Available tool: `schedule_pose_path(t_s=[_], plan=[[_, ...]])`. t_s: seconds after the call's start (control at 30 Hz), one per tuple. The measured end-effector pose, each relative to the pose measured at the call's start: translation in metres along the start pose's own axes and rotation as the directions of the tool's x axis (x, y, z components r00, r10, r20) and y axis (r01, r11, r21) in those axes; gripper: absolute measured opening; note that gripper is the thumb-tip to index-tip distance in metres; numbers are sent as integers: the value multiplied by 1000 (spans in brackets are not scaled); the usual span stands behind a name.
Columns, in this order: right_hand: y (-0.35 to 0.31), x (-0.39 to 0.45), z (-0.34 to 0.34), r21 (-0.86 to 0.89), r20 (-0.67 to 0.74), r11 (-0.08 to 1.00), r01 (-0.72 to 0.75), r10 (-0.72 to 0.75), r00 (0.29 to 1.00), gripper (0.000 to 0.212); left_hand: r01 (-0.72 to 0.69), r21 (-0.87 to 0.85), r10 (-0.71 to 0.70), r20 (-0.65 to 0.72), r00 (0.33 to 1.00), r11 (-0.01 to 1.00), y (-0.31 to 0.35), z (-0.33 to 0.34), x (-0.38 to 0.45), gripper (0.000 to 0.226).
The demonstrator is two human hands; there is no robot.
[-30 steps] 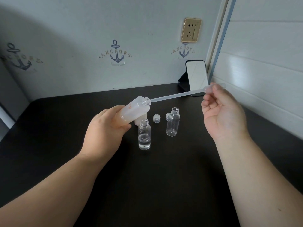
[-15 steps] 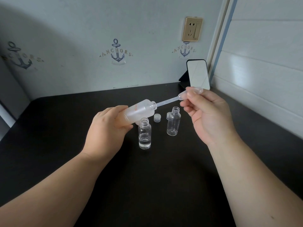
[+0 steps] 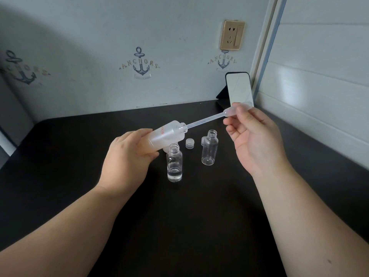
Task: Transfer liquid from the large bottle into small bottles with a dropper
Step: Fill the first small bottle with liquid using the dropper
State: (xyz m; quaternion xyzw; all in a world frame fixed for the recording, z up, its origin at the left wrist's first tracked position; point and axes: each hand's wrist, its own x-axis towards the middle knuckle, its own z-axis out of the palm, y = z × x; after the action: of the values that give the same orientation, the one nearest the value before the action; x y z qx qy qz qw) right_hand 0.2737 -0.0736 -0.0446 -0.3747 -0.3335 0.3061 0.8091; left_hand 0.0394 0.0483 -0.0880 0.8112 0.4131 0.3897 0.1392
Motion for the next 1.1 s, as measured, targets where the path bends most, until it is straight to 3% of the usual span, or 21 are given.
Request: schedule_pose_path(t_s=[0.47, 0.7, 1.1], plan=[[-3, 10, -16, 261, -187, 965, -35, 86, 979, 12, 51, -23, -51, -20, 998, 998, -2, -1, 2, 50], [-8, 11, -19, 397, -278, 918, -19, 140, 950, 13, 135, -151, -143, -39, 989, 979, -3, -1, 1, 41], [-7, 10, -18, 322, -229, 946, -32, 110, 967, 16, 239, -225, -247, -8, 969, 944, -3, 2, 2, 42]])
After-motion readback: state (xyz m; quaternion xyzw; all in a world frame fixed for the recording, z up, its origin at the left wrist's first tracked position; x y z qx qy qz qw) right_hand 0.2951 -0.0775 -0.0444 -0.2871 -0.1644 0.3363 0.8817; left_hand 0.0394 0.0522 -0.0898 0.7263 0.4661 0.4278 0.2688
